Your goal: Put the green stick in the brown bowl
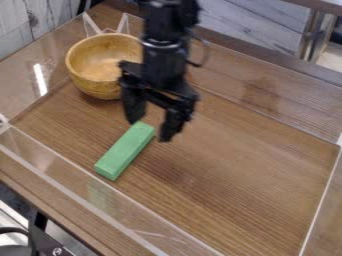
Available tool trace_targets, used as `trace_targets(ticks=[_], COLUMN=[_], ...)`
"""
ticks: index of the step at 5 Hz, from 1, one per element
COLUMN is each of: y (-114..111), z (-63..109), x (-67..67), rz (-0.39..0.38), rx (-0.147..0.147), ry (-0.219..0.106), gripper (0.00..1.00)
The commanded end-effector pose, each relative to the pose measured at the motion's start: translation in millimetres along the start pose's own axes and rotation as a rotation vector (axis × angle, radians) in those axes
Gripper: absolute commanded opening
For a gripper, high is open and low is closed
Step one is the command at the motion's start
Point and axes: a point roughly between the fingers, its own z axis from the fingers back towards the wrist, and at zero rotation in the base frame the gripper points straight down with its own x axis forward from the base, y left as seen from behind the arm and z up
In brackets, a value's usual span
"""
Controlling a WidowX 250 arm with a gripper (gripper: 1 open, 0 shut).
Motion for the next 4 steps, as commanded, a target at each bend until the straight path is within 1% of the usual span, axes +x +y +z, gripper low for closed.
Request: trace_targets(ticks=[1,2,3,4], y=[39.0,43.0,36.1,27.8], z=[-3.1,-15.1,-28.6,-37.2], x=[-3.6,-10.9,-7.1,-5.2], rz=[-0.004,0.042,0.075,0.072], rx=[0.013,0.013,0.014,0.017], ry=[-0.078,-0.107,-0.126,-0.128], gripper=[1.00,1.00,1.00,1.00])
